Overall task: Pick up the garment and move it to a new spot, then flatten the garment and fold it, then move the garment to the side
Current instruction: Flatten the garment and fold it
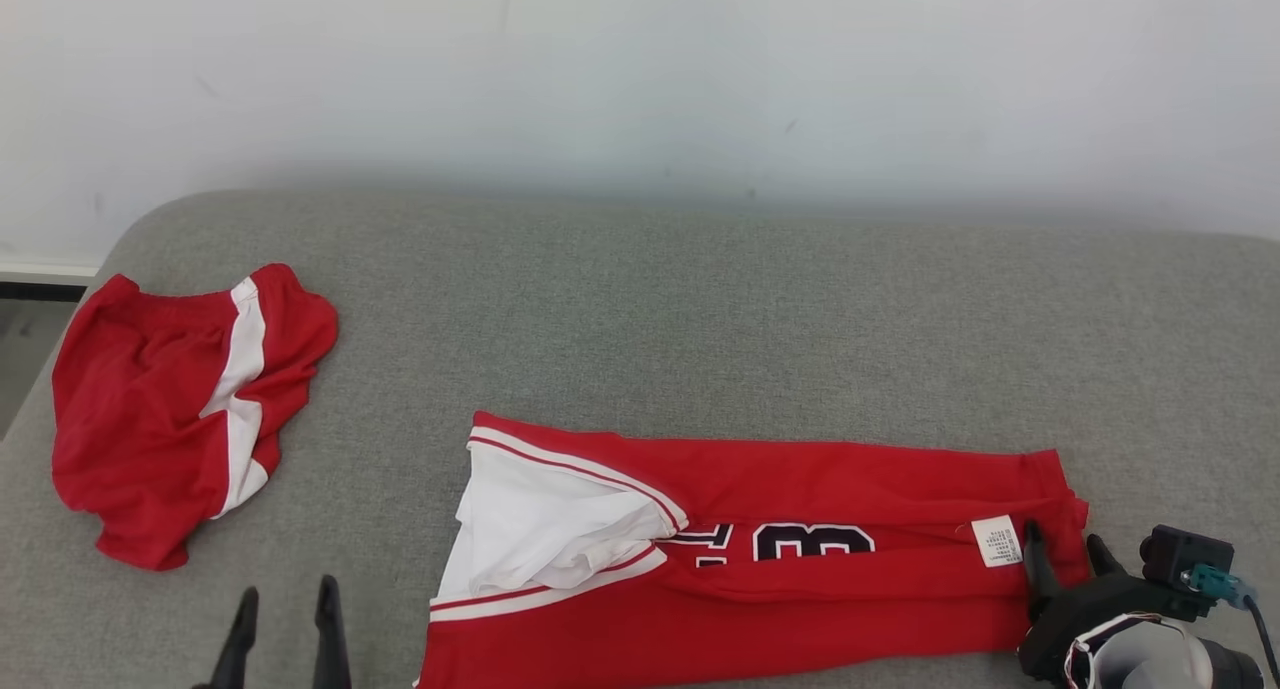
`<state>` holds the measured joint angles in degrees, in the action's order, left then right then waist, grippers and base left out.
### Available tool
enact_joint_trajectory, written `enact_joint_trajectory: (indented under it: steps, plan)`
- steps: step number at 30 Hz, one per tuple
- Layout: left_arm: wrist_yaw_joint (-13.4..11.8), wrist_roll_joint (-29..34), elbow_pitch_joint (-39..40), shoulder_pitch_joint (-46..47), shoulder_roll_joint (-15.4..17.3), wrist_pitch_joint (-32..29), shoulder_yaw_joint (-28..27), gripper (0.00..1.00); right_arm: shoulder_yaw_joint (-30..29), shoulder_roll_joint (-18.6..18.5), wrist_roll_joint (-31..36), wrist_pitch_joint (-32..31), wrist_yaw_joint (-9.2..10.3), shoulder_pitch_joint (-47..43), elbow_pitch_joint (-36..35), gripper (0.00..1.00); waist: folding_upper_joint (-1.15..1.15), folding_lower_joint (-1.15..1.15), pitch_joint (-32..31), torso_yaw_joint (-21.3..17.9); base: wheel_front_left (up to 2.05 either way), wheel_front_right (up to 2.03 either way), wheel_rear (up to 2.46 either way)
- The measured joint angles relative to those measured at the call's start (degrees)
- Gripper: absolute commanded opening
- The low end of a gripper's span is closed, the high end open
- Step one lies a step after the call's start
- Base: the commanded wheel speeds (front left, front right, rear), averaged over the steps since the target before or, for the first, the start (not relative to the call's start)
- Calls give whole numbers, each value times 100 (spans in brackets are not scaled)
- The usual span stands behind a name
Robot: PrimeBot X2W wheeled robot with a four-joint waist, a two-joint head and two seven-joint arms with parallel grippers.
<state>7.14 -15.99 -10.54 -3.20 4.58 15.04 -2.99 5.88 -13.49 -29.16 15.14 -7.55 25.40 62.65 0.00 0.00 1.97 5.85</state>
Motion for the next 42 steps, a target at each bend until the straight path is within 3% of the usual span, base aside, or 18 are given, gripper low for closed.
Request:
enact_joint_trajectory:
  steps: [13,14,15,16,24,31,42]
  plan:
    - [27,57,-74,-32,-104,0,277,100,51,44,3,9,-1,332,733,100,0,0,29,75,0,0,0]
    - [27,33,-77,-29,-105,0,278,100,43,44,2,3,0,379,792,33,0,0,42,77,0,0,0]
    - [27,26,-77,-23,-107,0,282,100,37,40,2,0,0,409,835,5,0,0,55,80,0,0,0]
    - [27,26,-83,-16,-109,0,289,100,22,32,1,1,0,428,867,0,0,0,65,82,0,0,0]
    - [27,24,-96,1,-120,0,255,100,-127,-62,-7,0,-8,534,965,0,0,0,63,5,0,0,0]
    - [27,24,-79,-2,-134,-1,197,100,-489,-668,14,0,-2,471,575,0,0,0,30,-84,0,0,0]
    - [27,31,-98,-37,-141,0,85,100,-456,-283,-185,-1,-1,137,-747,0,0,0,-84,-265,0,0,0]
